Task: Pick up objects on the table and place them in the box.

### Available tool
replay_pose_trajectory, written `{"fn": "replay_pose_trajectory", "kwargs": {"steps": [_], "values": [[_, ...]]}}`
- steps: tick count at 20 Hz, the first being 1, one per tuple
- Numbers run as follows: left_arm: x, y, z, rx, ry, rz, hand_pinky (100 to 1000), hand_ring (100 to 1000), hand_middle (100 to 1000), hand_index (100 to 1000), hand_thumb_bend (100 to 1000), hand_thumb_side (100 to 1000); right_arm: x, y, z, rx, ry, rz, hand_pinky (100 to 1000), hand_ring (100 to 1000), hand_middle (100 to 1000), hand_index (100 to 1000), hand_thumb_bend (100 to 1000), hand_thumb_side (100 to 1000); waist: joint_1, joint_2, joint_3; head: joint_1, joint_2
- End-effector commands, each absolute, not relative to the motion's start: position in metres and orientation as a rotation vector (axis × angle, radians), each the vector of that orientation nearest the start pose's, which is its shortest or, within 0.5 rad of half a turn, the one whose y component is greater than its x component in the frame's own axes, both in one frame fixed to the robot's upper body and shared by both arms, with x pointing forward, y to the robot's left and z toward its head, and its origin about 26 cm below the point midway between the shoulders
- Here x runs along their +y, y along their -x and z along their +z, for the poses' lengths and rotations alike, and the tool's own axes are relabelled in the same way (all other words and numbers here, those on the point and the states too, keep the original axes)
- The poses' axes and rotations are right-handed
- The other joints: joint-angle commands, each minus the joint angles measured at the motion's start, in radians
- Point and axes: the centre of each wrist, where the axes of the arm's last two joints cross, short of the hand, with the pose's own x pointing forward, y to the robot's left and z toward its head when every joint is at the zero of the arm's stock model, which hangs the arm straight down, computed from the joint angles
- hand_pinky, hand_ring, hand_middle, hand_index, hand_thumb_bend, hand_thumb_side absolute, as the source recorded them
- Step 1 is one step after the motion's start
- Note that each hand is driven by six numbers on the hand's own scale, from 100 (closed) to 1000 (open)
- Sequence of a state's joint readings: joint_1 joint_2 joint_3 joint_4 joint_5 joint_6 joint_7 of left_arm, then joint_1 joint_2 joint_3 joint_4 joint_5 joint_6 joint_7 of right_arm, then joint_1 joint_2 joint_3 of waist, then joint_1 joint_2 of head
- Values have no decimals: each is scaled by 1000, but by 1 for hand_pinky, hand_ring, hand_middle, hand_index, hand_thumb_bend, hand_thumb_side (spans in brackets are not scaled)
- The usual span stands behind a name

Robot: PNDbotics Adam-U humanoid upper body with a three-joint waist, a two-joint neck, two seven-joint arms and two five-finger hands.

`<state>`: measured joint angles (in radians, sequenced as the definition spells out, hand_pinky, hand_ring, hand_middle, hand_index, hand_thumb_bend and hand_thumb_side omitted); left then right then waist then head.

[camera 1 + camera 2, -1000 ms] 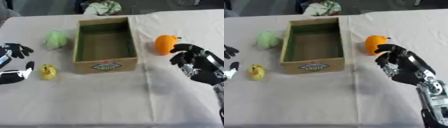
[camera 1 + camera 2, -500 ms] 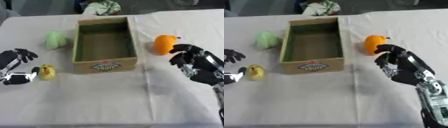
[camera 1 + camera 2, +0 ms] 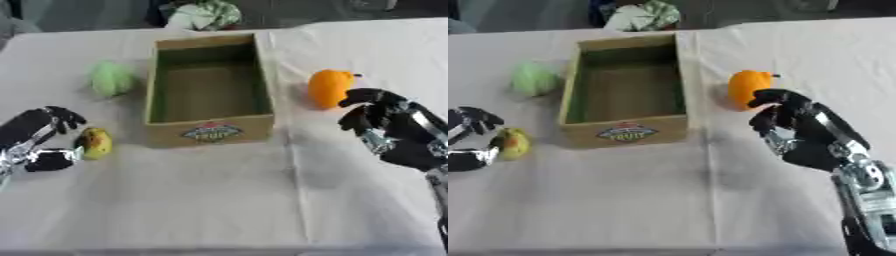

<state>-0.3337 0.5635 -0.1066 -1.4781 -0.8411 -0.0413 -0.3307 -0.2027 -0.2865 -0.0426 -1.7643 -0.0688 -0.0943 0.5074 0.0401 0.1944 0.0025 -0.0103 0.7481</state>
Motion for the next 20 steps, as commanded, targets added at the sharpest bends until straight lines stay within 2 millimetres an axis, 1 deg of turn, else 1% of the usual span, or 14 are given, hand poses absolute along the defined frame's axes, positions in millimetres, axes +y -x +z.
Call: {"fn": "replay_pose_trajectory", "kwargs": {"steps": [1,3,4,5,7,10,11,12,14,15,17,18,19,20], "values": [[339,-359,112,-1288,-918,-1385,627,570,570,756,152,238,-293,-316,126,-1956,-163,754,639,644,729,855,100,222,-2,-10,-1,3,6],[338,-360,110,-1279,-908,-1399,605,532,533,720,124,181,-292,-316,126,-1956,-164,754,639,644,729,855,100,222,-2,-10,-1,4,7],[337,-360,109,-1276,-905,-1406,605,532,533,720,124,181,-292,-316,126,-1956,-164,754,639,644,729,855,100,222,-2,-9,-1,4,7],[337,-361,109,-1273,-901,-1413,591,510,509,694,105,171,-292,-316,126,-1956,-165,755,639,644,729,855,100,222,-3,-9,-1,4,8],[336,-361,108,-1270,-896,-1425,577,485,481,663,100,174,-292,-317,127,-1957,-166,754,639,644,729,855,100,222,-4,-10,-1,4,8],[335,-361,108,-1272,-879,-1435,580,491,487,673,112,184,-292,-317,126,-1957,-166,753,639,644,729,855,100,222,-4,-10,-1,5,9],[335,-361,108,-1273,-867,-1439,605,523,521,703,145,263,-292,-316,126,-1957,-166,752,639,644,729,855,100,222,-4,-10,-1,4,9],[335,-360,108,-1273,-852,-1446,614,536,534,714,153,287,-292,-316,126,-1956,-166,752,639,644,729,855,100,223,-4,-10,-1,4,10],[334,-360,111,-1274,-817,-1464,632,563,565,738,203,414,-292,-317,126,-1956,-166,751,639,644,729,855,100,226,-4,-11,-1,3,10],[333,-359,113,-1280,-798,-1472,637,570,572,742,223,450,-292,-316,126,-1955,-166,751,639,644,729,855,100,227,-4,-11,0,3,11],[332,-357,117,-1294,-768,-1484,644,579,583,749,245,486,-292,-316,126,-1954,-166,750,639,644,729,855,100,227,-3,-11,0,1,12],[330,-357,120,-1302,-752,-1492,641,576,580,747,243,483,-292,-316,126,-1954,-166,750,639,644,729,855,100,227,-3,-12,0,0,13],[329,-356,122,-1312,-738,-1499,627,555,555,726,219,442,-292,-316,126,-1954,-167,750,639,644,729,855,100,228,-2,-12,0,-1,14],[328,-355,124,-1323,-724,-1504,624,551,549,721,214,434,-292,-317,126,-1953,-167,750,639,644,729,855,100,228,-2,-12,0,-1,14]]}}
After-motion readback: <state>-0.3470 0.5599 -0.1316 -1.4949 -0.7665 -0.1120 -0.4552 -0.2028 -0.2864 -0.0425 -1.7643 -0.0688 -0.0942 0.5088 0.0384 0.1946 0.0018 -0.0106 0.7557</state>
